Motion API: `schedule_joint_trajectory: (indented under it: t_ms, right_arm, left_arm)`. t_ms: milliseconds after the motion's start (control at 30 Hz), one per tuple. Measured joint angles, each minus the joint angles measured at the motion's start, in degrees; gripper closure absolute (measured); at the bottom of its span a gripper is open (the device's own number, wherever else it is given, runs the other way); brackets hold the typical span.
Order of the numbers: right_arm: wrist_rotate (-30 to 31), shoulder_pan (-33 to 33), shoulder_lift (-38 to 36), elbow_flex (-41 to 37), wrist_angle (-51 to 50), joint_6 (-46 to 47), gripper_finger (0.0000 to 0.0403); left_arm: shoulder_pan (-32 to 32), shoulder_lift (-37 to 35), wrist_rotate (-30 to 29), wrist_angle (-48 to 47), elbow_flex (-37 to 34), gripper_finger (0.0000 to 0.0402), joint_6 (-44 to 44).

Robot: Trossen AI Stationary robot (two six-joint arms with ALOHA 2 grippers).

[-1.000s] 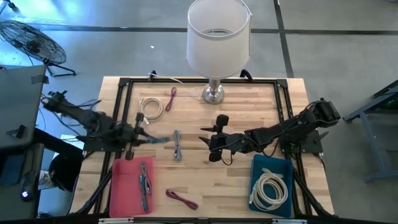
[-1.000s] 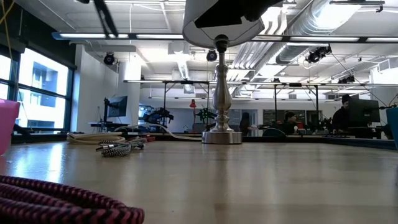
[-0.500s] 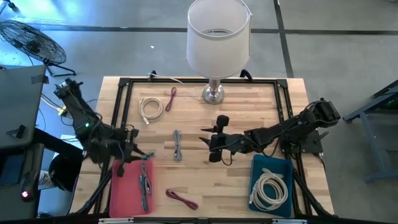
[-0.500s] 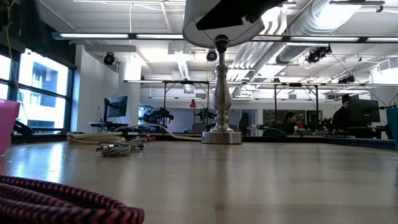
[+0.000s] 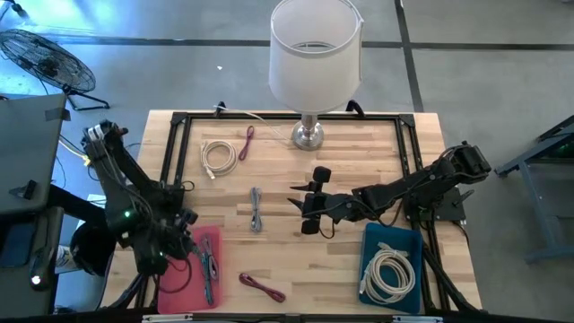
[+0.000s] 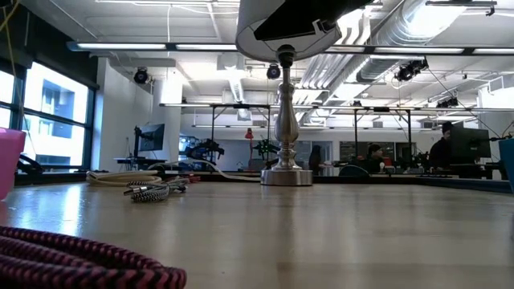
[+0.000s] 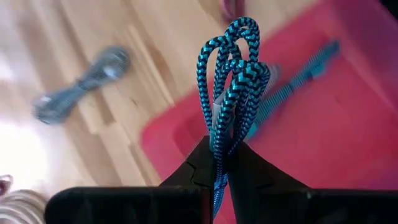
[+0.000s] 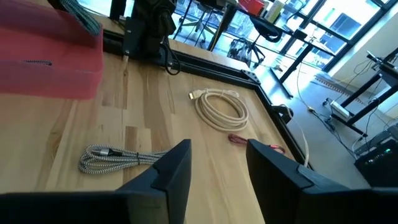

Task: Pick & Place USB Port
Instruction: Put the blue and black USB cable into the pink bin, then put the light brown USB cable into the blue bin

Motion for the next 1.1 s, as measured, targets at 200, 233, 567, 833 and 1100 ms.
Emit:
schedule_joint_trajectory:
  t_ms: [200,233,567,833,1100]
  right_arm:
    - [-0.66,0.31,0.00,0.01,0.00,-0.01,0.0260]
    - [-1.24,0.29,0.00,0.01,0.00,-0.02,0.0260]
    - [-3.41,0.24,0.00,0.01,0.02,0.20,0.0261]
    - [-5.12,0.24,0.00,0.01,0.02,0.91,0.0261]
    - [-7.83,0.24,0.00,-0.01,0.02,1.29,0.0260]
  left_arm:
    - [-0.29,4.92,6.38,-0.10,-1.02,0.0384,-0.32]
    - [-0.29,5.61,6.68,-0.02,-1.02,0.0384,-0.31]
    - [-0.24,9.08,4.31,0.44,-1.08,0.0296,-3.28]
    - [-0.24,9.10,4.15,-0.33,-1.08,0.0270,-3.22]
    - [-0.24,9.10,-8.46,-8.78,-0.21,0.0269,-3.50]
